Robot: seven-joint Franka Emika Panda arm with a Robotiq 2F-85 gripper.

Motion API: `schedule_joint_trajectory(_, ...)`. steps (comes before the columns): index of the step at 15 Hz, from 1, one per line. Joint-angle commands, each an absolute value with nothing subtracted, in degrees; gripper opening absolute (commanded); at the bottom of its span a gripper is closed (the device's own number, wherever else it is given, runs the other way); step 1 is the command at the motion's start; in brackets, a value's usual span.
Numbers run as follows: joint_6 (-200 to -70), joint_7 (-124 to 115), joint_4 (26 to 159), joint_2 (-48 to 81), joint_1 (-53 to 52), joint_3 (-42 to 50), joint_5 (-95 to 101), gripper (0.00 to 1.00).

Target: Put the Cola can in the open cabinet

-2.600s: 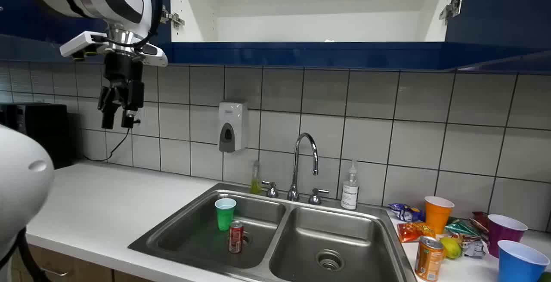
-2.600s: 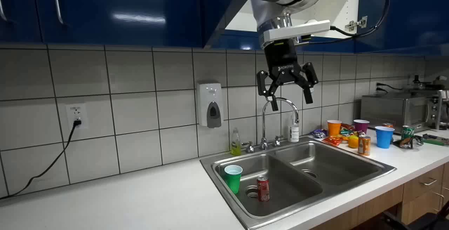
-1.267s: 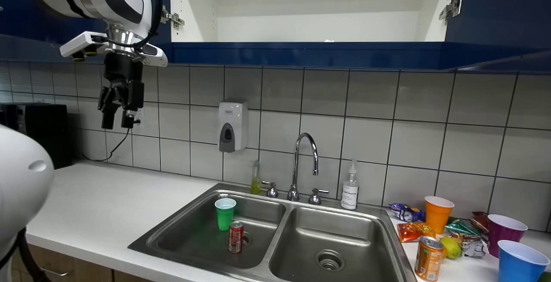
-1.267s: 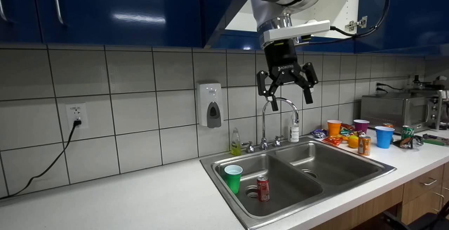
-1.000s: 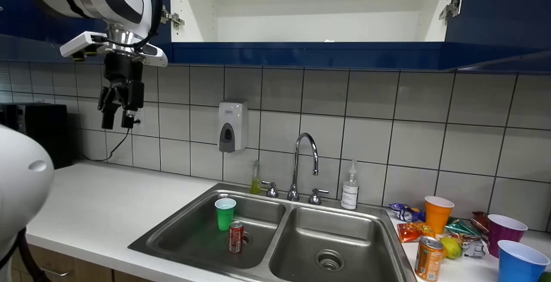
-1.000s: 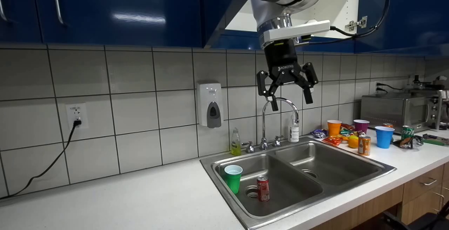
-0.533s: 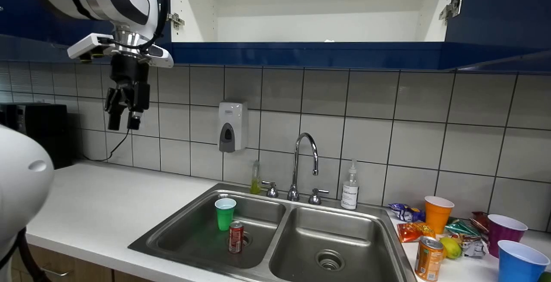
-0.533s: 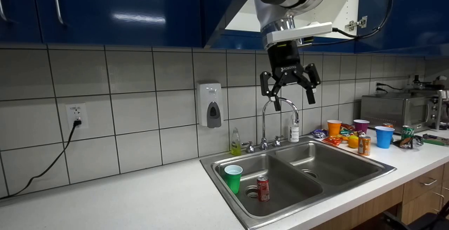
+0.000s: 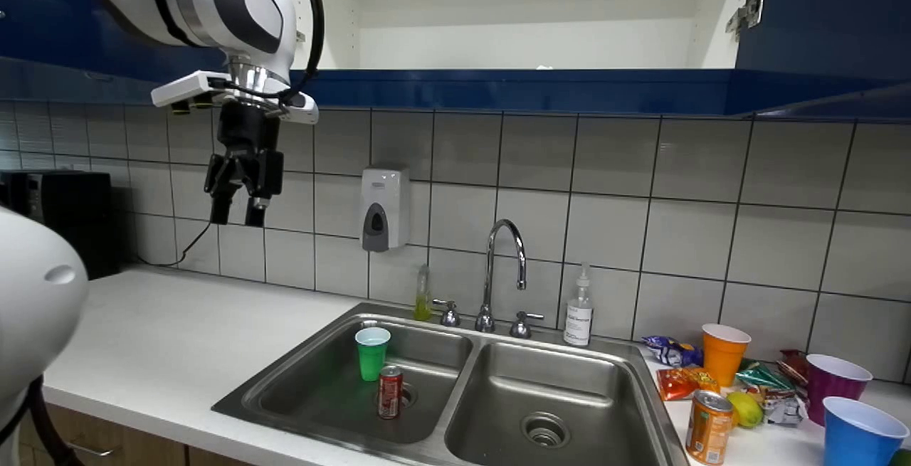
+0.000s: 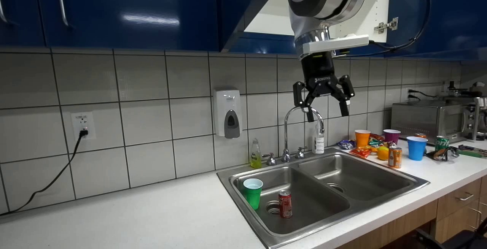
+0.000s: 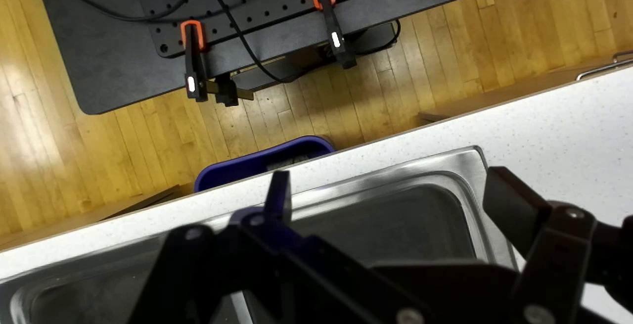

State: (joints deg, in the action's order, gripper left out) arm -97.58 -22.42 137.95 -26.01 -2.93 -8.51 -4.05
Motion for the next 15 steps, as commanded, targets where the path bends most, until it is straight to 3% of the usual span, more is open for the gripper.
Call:
schedule_joint_trajectory(1, -100.17, -16.54, 138.46, -23.99, -2.37, -6.58, -3.25, 1.0)
schedule_joint_trajectory(15, -115.96, -15.26, 143.46, -15.3, -0.38, -3.07, 2.22, 1.0)
